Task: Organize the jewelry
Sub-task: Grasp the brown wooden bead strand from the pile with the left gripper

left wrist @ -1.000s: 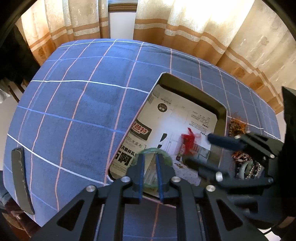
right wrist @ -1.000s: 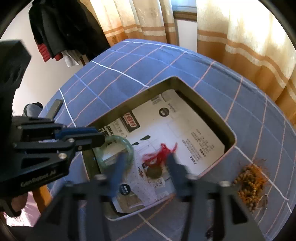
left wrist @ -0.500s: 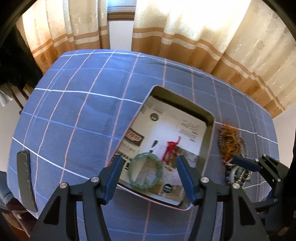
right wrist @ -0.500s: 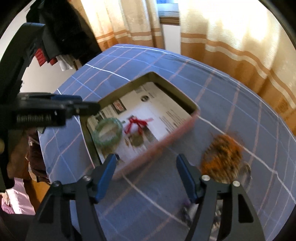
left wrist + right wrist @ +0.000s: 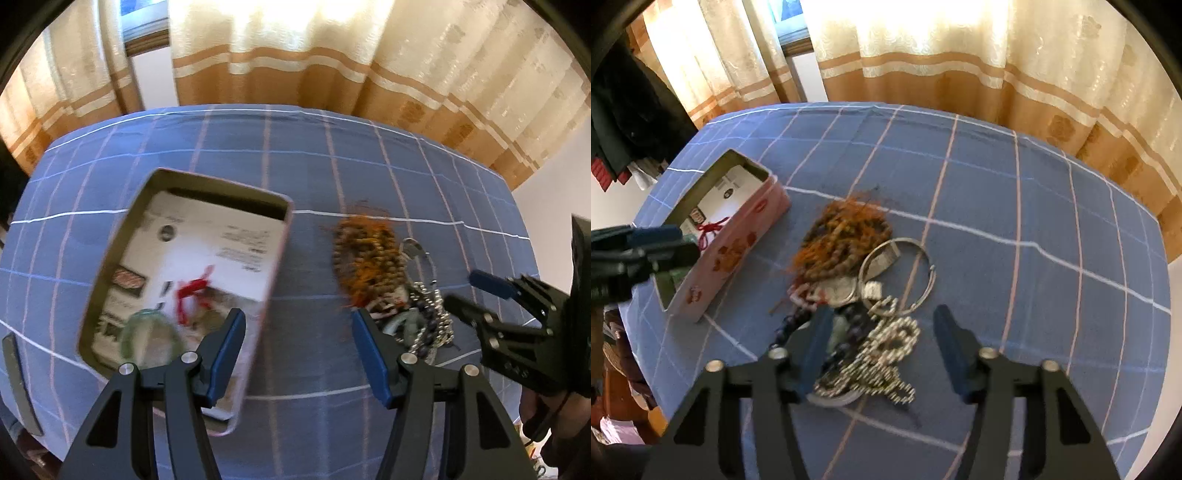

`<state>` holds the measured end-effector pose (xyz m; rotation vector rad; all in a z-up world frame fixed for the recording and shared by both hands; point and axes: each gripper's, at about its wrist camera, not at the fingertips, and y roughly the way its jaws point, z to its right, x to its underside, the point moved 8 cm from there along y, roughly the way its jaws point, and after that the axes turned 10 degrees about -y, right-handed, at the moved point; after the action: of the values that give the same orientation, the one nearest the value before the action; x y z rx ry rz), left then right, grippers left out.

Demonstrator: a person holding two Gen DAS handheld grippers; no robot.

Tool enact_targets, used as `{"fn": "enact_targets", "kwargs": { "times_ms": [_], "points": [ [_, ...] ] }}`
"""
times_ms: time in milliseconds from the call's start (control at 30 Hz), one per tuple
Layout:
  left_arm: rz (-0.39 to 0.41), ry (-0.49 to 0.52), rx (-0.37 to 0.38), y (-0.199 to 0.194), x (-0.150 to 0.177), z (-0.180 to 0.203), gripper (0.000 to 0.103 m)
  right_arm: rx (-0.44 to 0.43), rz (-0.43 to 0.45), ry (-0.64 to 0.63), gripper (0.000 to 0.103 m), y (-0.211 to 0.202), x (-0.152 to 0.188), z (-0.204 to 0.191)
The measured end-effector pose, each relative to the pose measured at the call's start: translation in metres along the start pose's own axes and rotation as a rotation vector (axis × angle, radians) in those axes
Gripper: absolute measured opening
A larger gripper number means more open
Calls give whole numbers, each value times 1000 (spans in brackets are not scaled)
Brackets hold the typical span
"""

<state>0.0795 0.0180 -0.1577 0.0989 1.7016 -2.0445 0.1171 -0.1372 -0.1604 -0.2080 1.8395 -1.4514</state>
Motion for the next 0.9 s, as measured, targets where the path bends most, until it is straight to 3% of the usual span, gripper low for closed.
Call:
{"fn": "enact_targets", "kwargs": {
  "times_ms": [100, 433, 533, 600, 900],
  "points": [
    [-5, 9, 1, 9, 0, 13, 61, -22, -8, -25, 36, 10, -9, 2],
    [-15, -2, 0, 31, -5, 36, 61, -107, -55, -140, 34, 39, -5, -19],
    [-21, -2, -10, 36, -3, 37, 61, -121, -51, -119, 27, 48, -4, -16],
    [-25, 1, -20, 41, -3, 37, 61, -122, -62, -95, 14, 55, -4, -10],
    [-39, 34, -2, 57, -15, 54, 61, -114, -17, -50, 6, 37, -5, 3]
  ]
}}
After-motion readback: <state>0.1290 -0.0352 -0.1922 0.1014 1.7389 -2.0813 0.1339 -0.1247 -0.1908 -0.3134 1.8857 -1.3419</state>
